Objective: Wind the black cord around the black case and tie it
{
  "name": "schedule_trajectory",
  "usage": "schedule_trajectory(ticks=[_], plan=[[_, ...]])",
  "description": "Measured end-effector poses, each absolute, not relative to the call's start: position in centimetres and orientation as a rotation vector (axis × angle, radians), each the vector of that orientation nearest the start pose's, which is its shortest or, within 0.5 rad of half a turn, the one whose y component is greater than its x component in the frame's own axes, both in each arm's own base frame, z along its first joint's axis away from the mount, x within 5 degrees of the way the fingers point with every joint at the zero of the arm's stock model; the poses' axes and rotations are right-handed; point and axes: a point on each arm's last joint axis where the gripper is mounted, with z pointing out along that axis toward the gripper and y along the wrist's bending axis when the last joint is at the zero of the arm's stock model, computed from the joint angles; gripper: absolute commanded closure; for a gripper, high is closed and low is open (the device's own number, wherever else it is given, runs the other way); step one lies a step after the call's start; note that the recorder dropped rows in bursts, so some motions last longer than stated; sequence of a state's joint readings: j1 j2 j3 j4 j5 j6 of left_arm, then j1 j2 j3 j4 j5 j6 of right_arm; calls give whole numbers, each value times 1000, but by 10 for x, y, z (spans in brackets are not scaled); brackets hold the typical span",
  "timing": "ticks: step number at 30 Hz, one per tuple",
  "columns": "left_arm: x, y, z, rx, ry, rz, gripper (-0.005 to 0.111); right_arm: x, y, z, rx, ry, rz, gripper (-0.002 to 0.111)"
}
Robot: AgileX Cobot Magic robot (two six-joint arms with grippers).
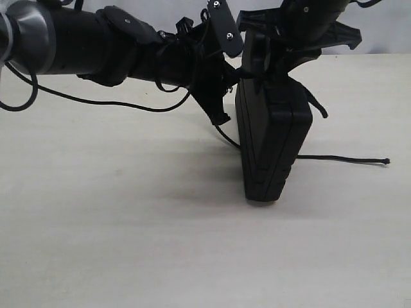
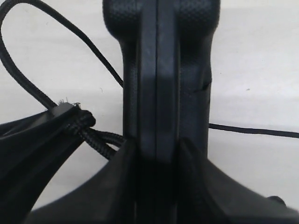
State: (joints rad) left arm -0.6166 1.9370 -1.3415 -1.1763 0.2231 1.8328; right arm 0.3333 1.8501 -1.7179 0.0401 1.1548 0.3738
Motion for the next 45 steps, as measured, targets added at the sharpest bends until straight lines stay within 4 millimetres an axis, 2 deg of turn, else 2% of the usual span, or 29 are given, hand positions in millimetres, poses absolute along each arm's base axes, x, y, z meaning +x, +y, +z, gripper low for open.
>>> schedule_trajectory(ticks=[15,28,36,37,40,41,45], plan=[[340,-280,227,1352,1598,-453,107,376,137,310,69,2794,294,104],[344,-278,226,1247,1644,-461,107,376,137,310,66,2795,292,104],[343,-279,226,1255,1633,-490,107,376,137,310,17,2791,284,104],[343,-279,226,1255,1633,-490,107,377,137,310,-3,2788,281,102],[343,-279,226,1255,1633,-490,107,377,137,311,-94,2778,266,70],[343,-279,226,1253,1634,-489,107,377,137,311,-107,2770,266,67],[346,-277,230,1232,1632,-500,107,379,137,321,-153,2729,256,68]])
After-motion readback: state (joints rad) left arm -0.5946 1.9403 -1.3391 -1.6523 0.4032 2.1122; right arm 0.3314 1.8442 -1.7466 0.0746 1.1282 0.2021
